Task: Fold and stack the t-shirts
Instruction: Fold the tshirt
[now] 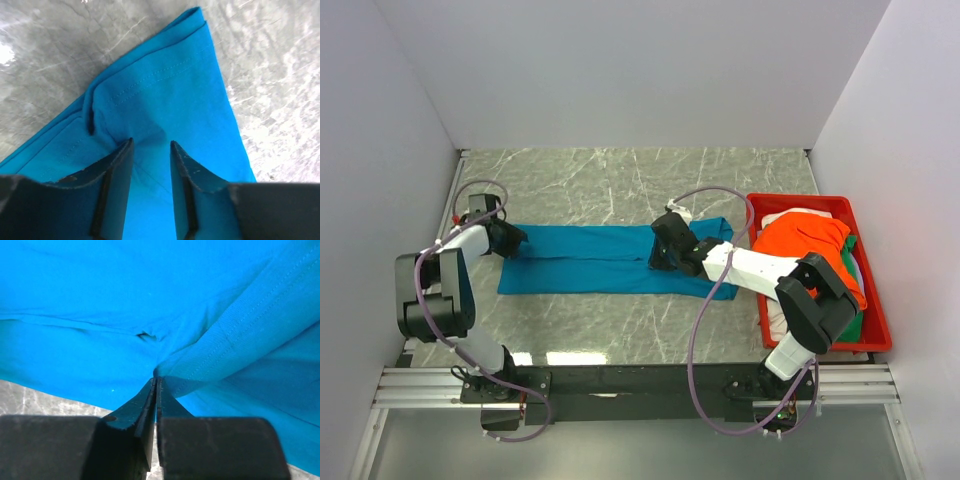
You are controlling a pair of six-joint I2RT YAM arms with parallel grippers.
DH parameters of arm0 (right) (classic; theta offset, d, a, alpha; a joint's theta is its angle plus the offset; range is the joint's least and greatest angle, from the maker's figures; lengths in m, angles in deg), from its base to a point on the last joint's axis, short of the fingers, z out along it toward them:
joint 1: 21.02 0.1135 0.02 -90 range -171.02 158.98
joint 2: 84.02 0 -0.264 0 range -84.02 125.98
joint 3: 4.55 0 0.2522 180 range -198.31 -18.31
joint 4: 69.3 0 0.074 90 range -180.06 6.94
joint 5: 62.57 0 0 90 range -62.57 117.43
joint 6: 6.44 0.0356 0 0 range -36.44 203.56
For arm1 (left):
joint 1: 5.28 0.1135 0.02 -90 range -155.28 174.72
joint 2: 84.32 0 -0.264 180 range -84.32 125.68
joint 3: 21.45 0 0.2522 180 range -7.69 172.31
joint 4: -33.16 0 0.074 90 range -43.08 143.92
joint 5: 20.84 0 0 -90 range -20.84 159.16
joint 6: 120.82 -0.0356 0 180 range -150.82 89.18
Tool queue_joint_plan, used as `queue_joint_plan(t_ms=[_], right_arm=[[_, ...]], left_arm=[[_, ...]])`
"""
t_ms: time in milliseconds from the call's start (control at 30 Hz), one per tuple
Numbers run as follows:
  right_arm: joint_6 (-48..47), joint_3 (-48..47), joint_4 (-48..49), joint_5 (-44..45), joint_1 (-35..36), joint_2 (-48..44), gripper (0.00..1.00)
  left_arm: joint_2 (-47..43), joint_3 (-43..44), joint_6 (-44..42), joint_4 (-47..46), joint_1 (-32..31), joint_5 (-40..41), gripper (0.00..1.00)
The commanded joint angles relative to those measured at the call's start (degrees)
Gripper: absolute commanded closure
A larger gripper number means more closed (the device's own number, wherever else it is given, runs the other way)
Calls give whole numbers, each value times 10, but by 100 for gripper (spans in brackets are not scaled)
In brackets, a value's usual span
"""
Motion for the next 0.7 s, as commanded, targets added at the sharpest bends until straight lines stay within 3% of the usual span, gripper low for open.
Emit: queue_joint_plan(t_ms=[0,233,333,500,667], right_arm=[[-8,-23,13,2,3,-11,88],[-22,-9,28,-31,4,-30,64],[-36,-19,0,-13,-6,-49,63],[-66,-18,-16,-50,-127,-77,62],[-124,-57,-52,-47,-194,-46,62]], left_arm=[[-40,-1,4,-4,6,20,55],[-61,32,-39,-14,-33,-7,41],[-50,76,-75,10,-79,-6,40],[-22,124,-126,28,-213,18,42],[29,177,-169,48,-319,42,47]])
